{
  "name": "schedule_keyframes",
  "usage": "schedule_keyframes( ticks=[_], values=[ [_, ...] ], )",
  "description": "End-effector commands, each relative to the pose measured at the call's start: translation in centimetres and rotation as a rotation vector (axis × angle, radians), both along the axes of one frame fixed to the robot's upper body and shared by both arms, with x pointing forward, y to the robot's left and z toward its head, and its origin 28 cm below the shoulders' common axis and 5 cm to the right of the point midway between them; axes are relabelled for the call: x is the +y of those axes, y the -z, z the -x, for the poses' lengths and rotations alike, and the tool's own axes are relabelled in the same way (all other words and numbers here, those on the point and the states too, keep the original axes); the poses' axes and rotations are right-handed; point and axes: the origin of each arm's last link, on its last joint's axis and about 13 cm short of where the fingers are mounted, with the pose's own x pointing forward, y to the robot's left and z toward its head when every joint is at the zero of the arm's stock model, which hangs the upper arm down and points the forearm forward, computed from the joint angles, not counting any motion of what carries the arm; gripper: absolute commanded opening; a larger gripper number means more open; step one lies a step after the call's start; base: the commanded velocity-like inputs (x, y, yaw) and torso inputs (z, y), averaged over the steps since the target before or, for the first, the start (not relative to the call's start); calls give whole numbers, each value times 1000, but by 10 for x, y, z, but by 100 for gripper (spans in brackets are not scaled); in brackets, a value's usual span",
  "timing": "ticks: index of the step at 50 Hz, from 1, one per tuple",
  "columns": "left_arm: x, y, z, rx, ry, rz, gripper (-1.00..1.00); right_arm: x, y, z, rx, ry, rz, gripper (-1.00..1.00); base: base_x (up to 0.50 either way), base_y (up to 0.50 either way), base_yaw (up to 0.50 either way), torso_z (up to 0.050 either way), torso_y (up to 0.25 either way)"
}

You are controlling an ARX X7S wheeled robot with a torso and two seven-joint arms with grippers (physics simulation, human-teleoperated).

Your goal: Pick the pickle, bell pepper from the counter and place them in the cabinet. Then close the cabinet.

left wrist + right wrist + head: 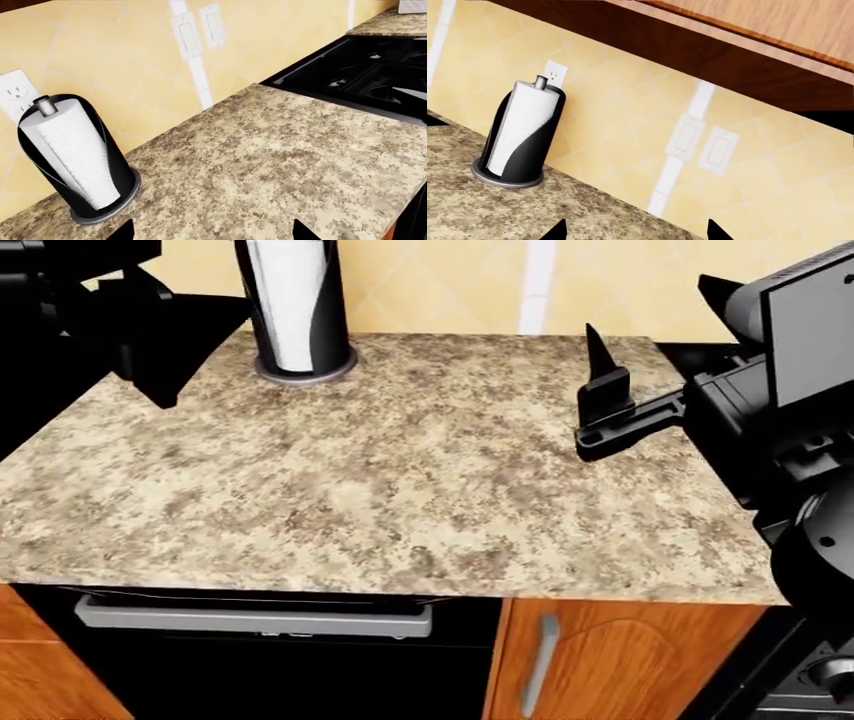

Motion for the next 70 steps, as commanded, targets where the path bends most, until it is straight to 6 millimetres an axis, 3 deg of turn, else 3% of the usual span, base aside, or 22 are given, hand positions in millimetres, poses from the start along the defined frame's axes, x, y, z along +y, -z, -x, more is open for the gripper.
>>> schedule_keyframes(
  ticks=[1,36,62,70],
  values=[
    [2,1,-2,-10,0,-5,100,-1,18,-6,39,-19,-11,100,-91,497,0,0,0],
    [-7,-11,4,-40,33,-16,100,3,14,0,12,-105,-12,100,66,502,0,0,0],
    [-9,-11,3,-42,35,-22,100,2,12,1,26,-114,-22,100,385,328,0,0,0],
    [-10,-11,3,-44,38,-23,100,1,11,2,23,-117,-35,100,449,-102,0,0,2]
  ],
)
